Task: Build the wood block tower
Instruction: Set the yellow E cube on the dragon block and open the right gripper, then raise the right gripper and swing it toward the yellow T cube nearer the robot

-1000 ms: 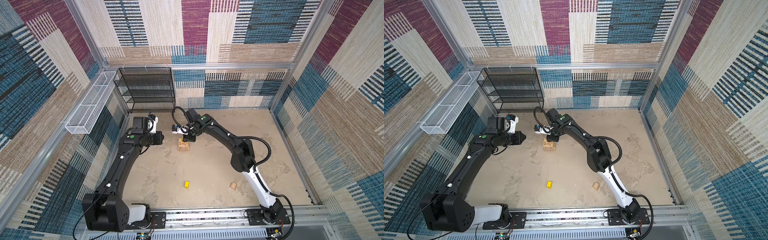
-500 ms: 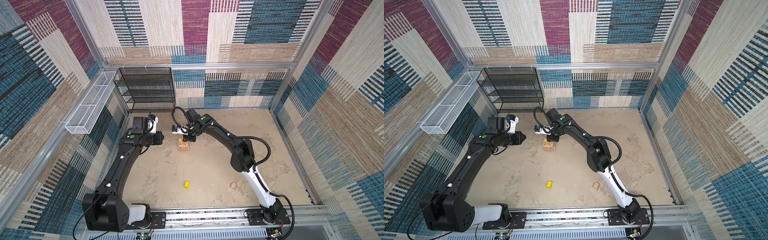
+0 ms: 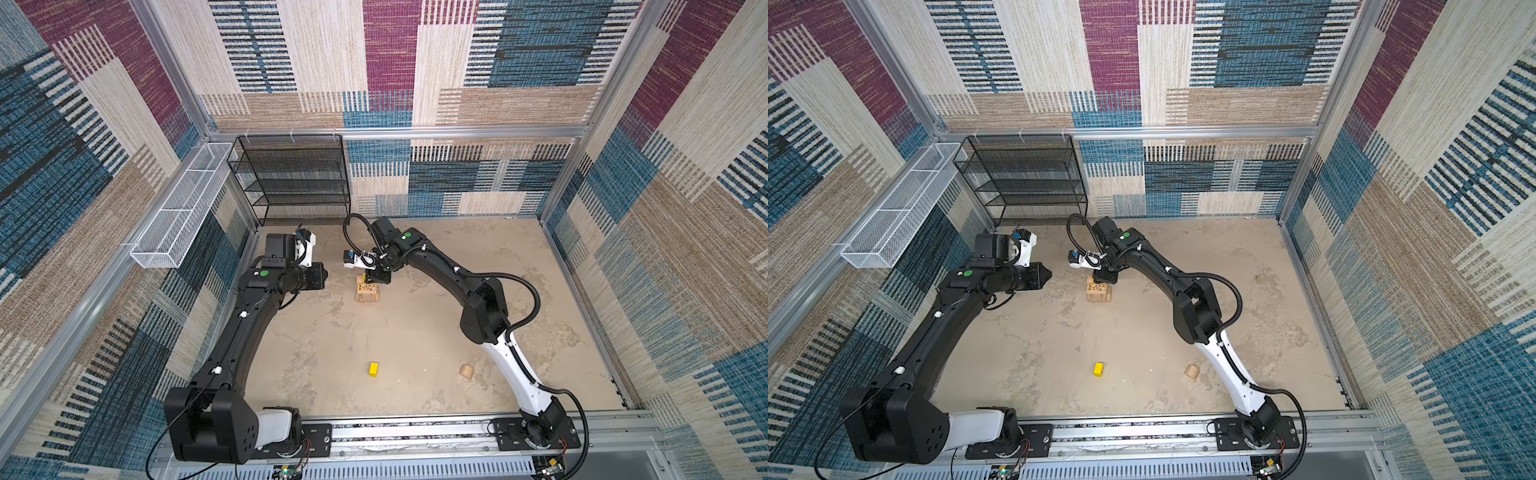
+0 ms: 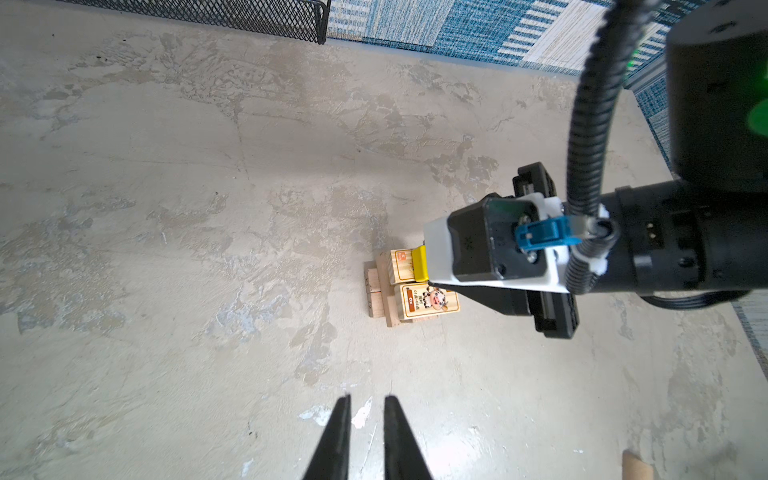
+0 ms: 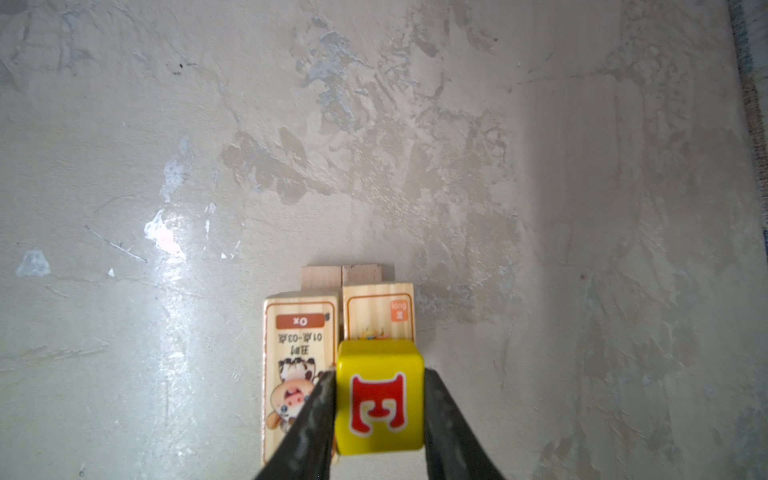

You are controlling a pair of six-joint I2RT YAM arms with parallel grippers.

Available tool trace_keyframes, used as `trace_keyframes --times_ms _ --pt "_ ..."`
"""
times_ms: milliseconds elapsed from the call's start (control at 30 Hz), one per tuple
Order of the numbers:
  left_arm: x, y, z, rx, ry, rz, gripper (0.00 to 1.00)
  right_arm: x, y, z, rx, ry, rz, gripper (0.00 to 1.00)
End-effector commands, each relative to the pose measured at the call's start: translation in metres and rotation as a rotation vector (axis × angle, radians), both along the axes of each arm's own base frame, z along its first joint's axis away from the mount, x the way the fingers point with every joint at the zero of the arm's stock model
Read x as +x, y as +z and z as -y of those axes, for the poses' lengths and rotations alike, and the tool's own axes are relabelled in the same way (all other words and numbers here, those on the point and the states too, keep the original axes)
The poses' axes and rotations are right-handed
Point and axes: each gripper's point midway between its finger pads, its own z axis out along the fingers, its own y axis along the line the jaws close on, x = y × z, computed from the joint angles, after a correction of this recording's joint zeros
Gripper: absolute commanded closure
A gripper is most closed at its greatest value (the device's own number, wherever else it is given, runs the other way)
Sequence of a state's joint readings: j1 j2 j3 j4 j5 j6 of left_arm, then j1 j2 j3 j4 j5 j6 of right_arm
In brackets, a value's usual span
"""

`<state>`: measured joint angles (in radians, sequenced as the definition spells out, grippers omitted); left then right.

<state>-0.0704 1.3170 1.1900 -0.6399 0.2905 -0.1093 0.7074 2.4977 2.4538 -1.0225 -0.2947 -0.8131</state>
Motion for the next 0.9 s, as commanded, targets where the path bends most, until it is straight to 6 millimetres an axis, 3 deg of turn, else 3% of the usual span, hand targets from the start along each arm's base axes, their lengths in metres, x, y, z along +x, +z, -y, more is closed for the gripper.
trace_keyframes --times_ms 0,533,867 --pt "0.002 0.004 0.000 -0.007 0.009 0.015 0.80 -0.001 0.003 -0.001 0.003 0.013 0.006 0.56" --pt "0.002 0.003 -0.004 -0.007 0.025 0.016 0.81 0.000 0.019 -0.002 0.027 0.005 0.029 0.51" --pt "0.004 0.005 -0.015 -0.022 0.062 0.024 0.81 -0.001 0.056 -0.003 0.087 -0.015 0.062 0.48"
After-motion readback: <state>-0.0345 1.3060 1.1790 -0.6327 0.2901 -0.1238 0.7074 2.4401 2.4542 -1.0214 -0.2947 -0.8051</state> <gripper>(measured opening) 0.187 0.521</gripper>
